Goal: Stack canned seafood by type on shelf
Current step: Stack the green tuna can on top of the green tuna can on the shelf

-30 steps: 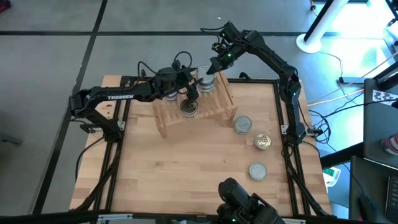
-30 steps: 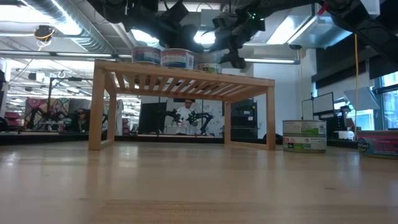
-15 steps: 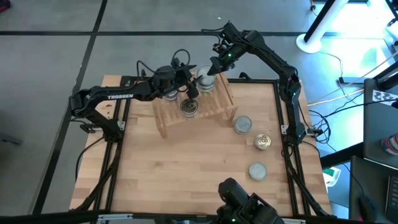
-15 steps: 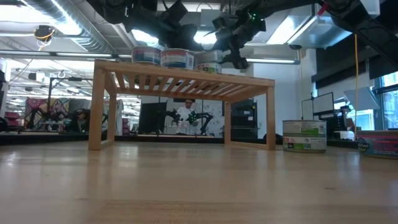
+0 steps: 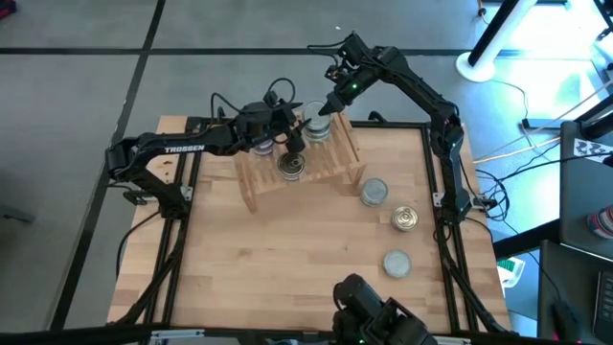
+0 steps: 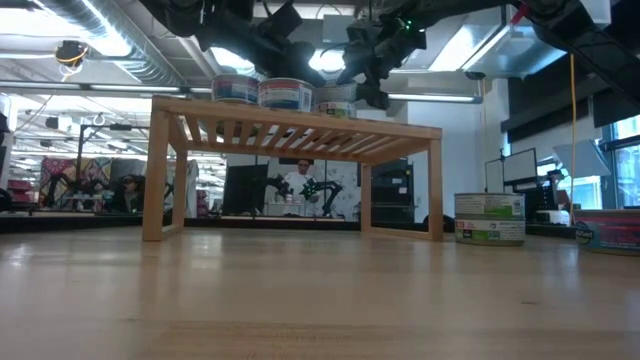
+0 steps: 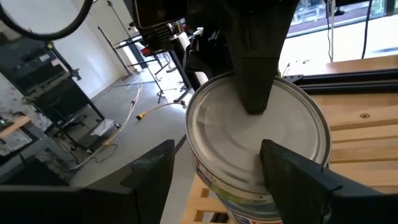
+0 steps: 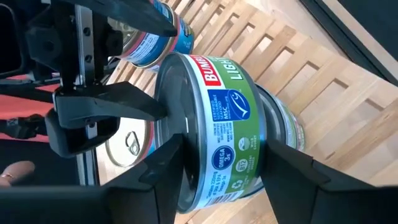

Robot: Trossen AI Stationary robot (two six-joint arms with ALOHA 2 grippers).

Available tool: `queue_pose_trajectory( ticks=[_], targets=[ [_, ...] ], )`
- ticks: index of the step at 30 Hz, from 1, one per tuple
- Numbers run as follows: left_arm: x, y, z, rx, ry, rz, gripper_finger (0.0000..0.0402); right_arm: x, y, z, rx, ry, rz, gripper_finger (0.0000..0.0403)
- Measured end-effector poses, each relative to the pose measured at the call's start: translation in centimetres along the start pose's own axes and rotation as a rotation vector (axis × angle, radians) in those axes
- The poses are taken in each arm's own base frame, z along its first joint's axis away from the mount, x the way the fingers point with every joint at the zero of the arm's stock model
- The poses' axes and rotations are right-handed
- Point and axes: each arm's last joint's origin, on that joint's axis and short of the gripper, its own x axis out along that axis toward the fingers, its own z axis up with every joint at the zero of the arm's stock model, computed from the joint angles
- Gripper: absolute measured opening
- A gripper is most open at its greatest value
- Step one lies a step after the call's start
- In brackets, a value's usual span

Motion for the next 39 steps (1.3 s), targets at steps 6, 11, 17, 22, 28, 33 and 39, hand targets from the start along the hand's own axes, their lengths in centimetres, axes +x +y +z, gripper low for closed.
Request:
queue_pose_trajectory(
  ticks=[6, 11, 17, 22, 28, 33, 39],
  targets=[
    [0.0, 0.1, 0.1, 0.015, -0.020, 0.013, 0.0237, 0.0, 0.0, 0.0, 0.079, 0.000, -0.002, 0.0193],
    [0.1, 0.1, 0.2, 0.015, -0.024, 0.018, 0.0237, 0.0, 0.0, 0.0, 0.094, 0.000, -0.002, 0.0193],
    [0.1, 0.1, 0.2, 0.031, -0.025, 0.019, 0.0237, 0.2, 0.2, 0.0, 0.089, 0.003, -0.002, 0.0193],
    [0.1, 0.1, 0.2, 0.031, -0.029, 0.021, 0.0237, 0.6, 0.5, 0.0, 0.083, 0.008, -0.048, 0.0214],
    [0.1, 0.1, 0.2, 0.030, -0.030, 0.021, 0.0237, 1.0, 0.6, -0.1, 0.110, 0.012, -0.118, 0.0267],
    [0.1, 0.1, 0.2, 0.030, -0.031, 0.021, 0.0237, 0.6, 0.2, -0.1, 0.106, 0.007, -0.108, 0.0294],
    [0.1, 0.1, 0.2, 0.031, -0.029, 0.019, 0.0237, -0.8, -0.9, 0.1, 0.101, -0.020, -0.104, 0.0299]
  ],
)
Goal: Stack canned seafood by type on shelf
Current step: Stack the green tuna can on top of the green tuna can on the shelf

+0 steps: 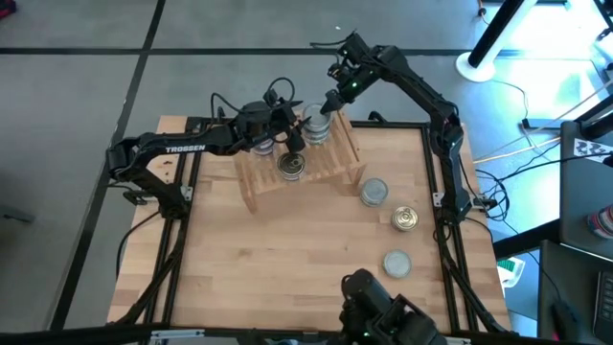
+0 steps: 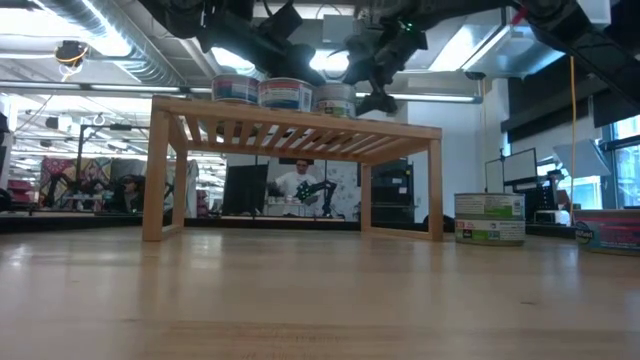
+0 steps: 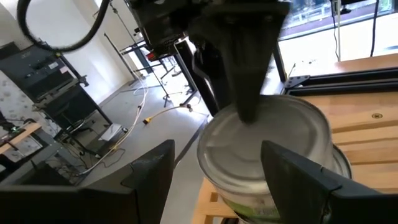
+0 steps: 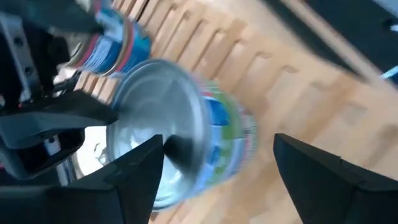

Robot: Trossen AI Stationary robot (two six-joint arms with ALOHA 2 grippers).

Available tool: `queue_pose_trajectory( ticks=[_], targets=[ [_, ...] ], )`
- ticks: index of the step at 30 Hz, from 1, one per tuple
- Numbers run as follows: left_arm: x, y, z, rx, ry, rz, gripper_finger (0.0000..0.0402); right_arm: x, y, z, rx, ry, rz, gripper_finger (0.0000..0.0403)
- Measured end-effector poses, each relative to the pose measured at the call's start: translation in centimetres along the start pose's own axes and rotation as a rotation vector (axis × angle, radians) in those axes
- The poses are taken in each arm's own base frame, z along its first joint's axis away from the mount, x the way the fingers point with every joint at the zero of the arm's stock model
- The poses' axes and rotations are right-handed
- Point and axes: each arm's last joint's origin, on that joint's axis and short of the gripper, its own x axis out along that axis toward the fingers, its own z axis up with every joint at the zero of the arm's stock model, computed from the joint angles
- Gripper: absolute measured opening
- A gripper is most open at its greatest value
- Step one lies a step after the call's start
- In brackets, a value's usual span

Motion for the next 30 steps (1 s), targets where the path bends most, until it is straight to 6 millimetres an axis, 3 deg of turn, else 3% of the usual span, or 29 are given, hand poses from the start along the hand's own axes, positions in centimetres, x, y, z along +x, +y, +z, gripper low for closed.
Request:
queue_pose_trajectory(
  ticks=[7, 17, 30],
  targets=[
    [-0.3, 0.2, 0.2, -0.003, -0.009, 0.003, 0.0237, -2.1, 0.1, -0.2, 0.005, -0.033, -0.003, 0.0296],
    [-0.3, 0.2, 0.3, -0.004, -0.011, 0.003, 0.0237, 0.0, 2.6, -0.8, -0.122, 0.028, 0.012, 0.0296],
    [-0.9, 0.6, 0.9, -0.013, -0.040, 0.014, 0.0237, 1.0, 4.3, -1.2, -0.179, 0.052, 0.032, 0.0296]
  ],
)
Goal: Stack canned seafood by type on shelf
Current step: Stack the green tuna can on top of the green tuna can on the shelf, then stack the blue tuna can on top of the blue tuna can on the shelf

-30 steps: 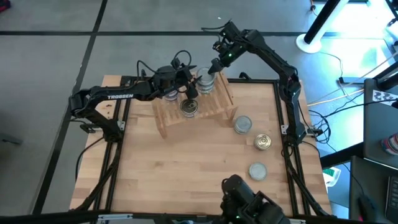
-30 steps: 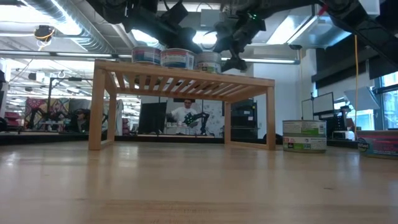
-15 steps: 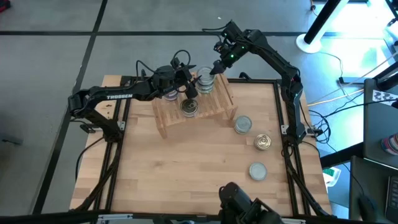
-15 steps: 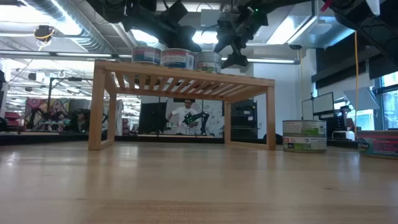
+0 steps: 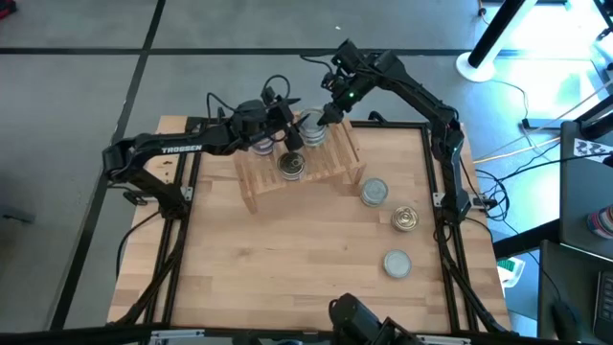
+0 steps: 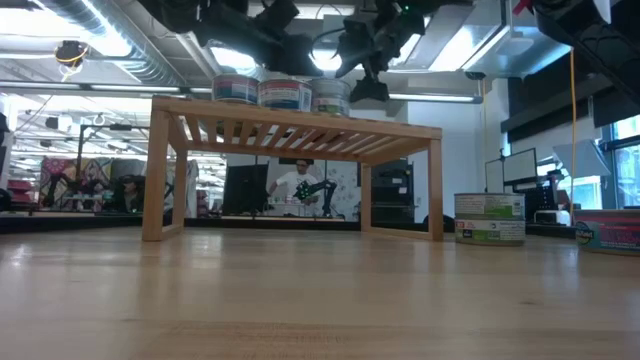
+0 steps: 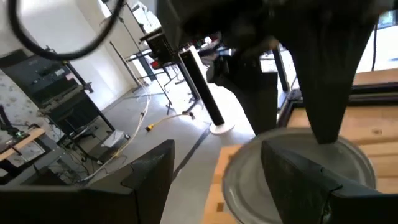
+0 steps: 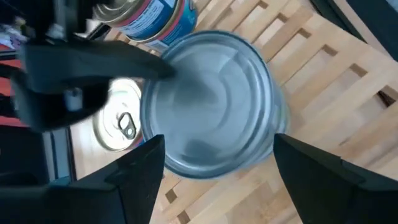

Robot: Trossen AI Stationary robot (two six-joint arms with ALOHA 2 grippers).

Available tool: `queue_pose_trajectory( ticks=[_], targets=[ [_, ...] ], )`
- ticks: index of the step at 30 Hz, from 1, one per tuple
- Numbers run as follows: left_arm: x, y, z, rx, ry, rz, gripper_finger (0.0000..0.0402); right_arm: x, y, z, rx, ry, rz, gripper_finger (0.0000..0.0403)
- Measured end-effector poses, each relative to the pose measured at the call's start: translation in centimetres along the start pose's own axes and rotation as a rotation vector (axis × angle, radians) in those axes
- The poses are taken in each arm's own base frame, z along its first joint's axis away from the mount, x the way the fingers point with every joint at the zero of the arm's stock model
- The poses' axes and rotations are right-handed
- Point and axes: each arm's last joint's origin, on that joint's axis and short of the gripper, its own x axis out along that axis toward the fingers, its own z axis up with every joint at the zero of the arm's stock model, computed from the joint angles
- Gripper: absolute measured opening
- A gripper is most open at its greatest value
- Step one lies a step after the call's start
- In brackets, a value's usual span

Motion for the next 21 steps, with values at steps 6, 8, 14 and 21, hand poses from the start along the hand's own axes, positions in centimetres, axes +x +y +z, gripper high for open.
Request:
queue_pose_trajectory(
  ticks=[6, 8, 14, 21],
  targets=[
    [-1.7, 1.2, 1.5, -0.021, -0.053, 0.023, 0.0237, -1.7, 0.2, -0.2, -0.029, -0.033, -0.206, 0.0296],
    [-2.4, 1.6, 2.0, -0.049, -0.066, 0.027, 0.0237, -2.8, 0.7, -0.4, -0.047, -0.047, -0.252, 0.0296],
    [-4.5, 1.4, 2.6, -0.074, -0.015, -0.030, 0.0237, -5.8, 3.8, -2.1, -0.101, -0.026, -0.304, 0.0296],
    [-6.8, -0.8, 2.5, -0.040, 0.102, -0.171, 0.0237, -6.1, 9.8, -4.8, -0.268, 0.095, -0.332, 0.0296]
  ],
)
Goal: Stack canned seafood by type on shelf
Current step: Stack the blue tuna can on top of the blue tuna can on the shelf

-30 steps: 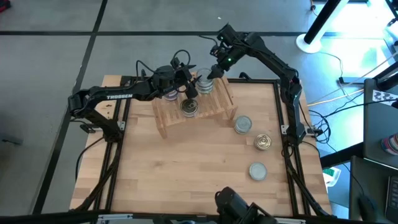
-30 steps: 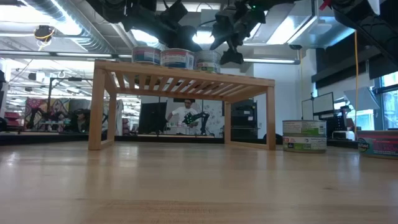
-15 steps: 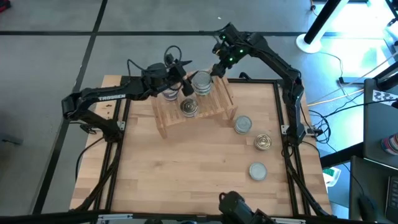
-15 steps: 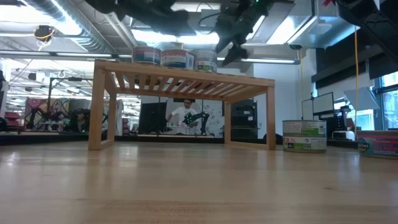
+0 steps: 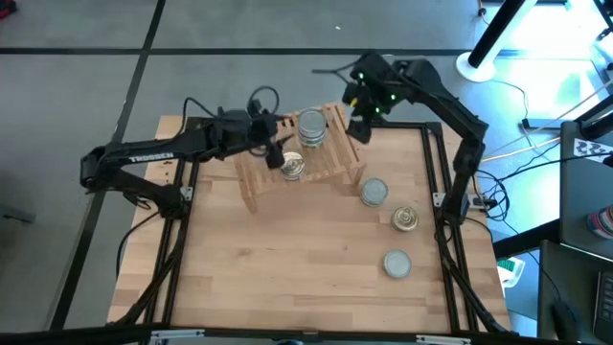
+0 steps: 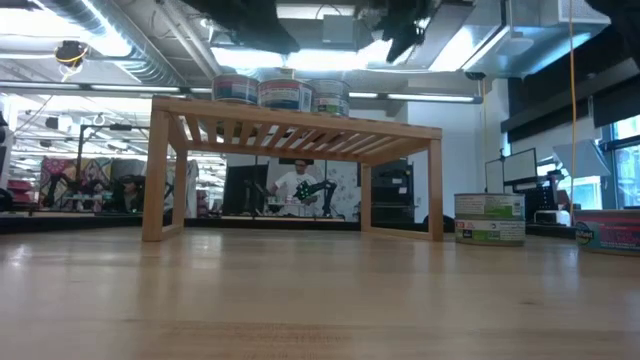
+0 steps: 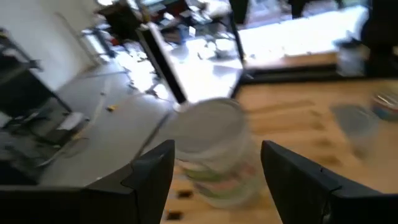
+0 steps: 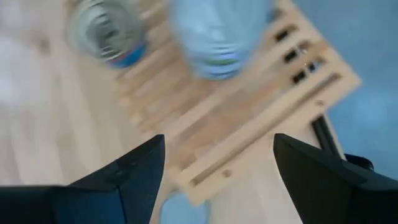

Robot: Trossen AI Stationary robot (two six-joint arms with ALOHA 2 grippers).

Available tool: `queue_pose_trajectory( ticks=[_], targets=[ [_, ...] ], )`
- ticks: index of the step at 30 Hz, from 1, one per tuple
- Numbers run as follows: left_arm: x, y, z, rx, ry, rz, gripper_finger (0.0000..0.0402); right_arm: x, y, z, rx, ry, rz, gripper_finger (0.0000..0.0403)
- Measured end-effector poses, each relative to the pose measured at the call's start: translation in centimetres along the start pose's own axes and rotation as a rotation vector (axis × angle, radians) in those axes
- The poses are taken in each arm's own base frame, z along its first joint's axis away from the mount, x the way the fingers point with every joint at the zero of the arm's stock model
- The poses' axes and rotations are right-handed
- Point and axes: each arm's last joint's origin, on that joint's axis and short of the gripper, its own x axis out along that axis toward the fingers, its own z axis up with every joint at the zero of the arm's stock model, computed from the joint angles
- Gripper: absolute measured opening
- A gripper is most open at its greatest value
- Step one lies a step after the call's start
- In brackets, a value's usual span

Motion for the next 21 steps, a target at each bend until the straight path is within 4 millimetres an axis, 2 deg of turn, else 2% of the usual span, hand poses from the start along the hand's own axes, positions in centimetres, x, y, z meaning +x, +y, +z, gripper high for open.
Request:
queue_pose_trajectory(
  ticks=[5, 14, 18, 21],
  targets=[
    [-0.9, -2.8, 0.0, 0.061, 0.042, -0.113, 0.0237, -1.4, 4.8, -0.5, -0.114, -0.017, 0.035, 0.0296],
    [-3.0, -7.1, 0.9, 0.127, -0.015, -0.270, 0.0237, -2.7, 13.2, -2.1, -0.233, -0.051, -0.053, 0.0296],
    [-4.0, -8.7, 1.2, 0.134, -0.037, -0.330, 0.0237, -2.9, 15.9, -2.9, -0.262, -0.068, -0.080, 0.0296],
    [-4.8, -9.7, 1.4, 0.137, -0.052, -0.372, 0.0237, -2.3, 17.2, -3.8, -0.277, -0.053, -0.134, 0.0296]
  ],
)
